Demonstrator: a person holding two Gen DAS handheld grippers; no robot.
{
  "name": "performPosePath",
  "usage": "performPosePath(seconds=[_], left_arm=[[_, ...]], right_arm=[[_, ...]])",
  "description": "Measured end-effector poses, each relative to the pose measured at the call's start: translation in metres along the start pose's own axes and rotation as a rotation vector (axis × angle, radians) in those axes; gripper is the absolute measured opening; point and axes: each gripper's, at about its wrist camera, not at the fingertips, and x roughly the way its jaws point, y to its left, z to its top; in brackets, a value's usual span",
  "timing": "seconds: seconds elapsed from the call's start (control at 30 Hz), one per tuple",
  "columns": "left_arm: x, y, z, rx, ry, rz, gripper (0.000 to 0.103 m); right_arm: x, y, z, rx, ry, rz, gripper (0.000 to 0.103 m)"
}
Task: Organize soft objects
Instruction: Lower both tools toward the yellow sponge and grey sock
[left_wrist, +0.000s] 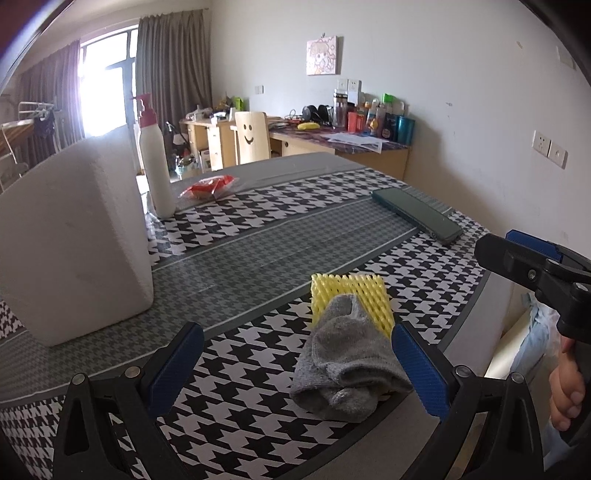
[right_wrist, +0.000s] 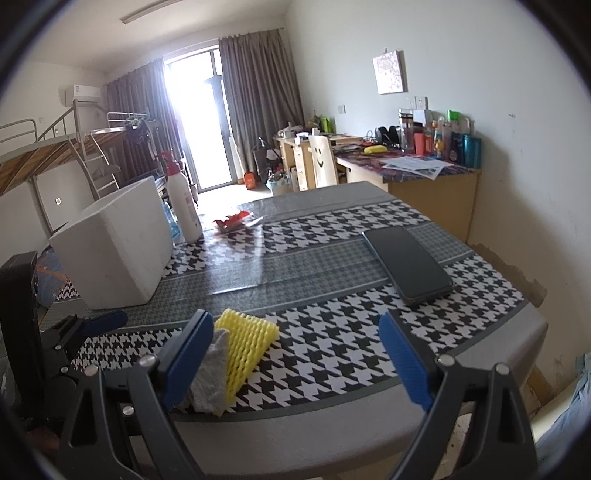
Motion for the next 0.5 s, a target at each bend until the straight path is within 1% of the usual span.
performPosePath(seconds=[0.1, 0.2, 0.37, 0.5], left_arm=[[0.005, -0.002, -0.002, 0.003, 0.022, -0.005, 0.101], [0.010, -0.005, -0.003, 0.014, 0.037, -0.015, 0.098], [0.017, -0.009, -0.007, 0.018, 0.075, -0.033, 0.085], [0.023, -0.010, -0.008, 0.018, 0.098, -0.038, 0.081]], right_arm=[[0.003, -0.002, -0.003, 0.008, 0.013, -0.001, 0.093], [0.006, -0.003, -0.006, 0.014, 0.023, 0.000, 0.094], [0.014, -0.006, -0.012, 0.027, 0.052, 0.000, 0.093], [0.018, -0.007, -0.014, 0.036, 0.067, -0.001, 0.093]])
